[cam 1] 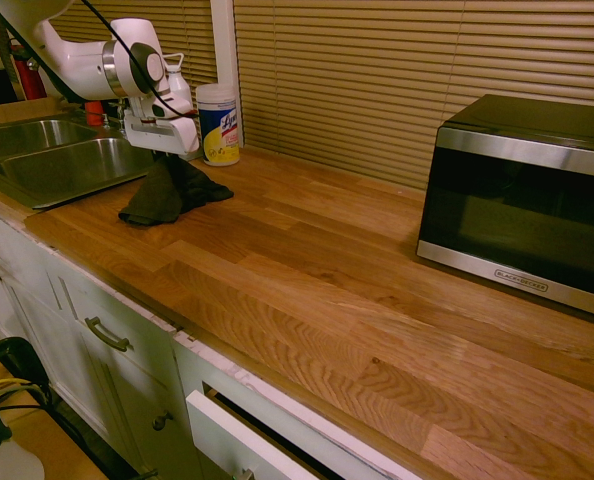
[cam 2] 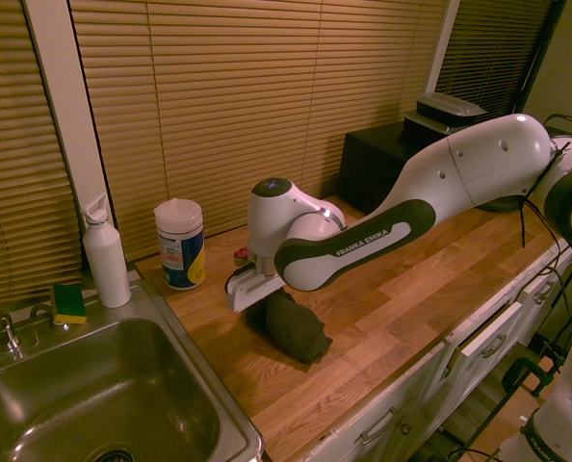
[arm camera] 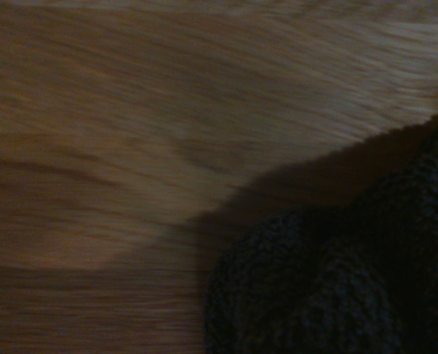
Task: Clear the spill
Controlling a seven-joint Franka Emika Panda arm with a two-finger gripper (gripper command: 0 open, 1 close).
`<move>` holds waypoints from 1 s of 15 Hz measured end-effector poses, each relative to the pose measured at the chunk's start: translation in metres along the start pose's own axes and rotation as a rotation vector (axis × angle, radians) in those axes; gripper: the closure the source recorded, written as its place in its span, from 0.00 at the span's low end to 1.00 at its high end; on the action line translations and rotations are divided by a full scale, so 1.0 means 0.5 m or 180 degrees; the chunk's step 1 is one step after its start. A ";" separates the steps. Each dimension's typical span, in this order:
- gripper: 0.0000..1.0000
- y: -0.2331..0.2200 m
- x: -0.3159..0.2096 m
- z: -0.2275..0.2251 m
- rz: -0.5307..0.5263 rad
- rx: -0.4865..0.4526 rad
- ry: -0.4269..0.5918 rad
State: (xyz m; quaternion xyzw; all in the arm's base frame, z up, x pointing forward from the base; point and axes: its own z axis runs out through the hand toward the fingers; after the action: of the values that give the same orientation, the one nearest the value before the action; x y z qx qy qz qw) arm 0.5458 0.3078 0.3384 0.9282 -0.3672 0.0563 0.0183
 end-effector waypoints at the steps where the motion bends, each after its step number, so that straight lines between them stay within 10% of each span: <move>1: 0.00 -0.016 -0.011 -0.001 -0.0028 -0.0018 0.0007; 15: 0.00 -0.057 -0.039 -0.013 0.0074 -0.0060 0.0036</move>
State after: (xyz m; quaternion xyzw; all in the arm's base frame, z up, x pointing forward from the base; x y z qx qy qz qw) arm 0.5505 0.3424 0.3430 0.9234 -0.3784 0.0583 0.0284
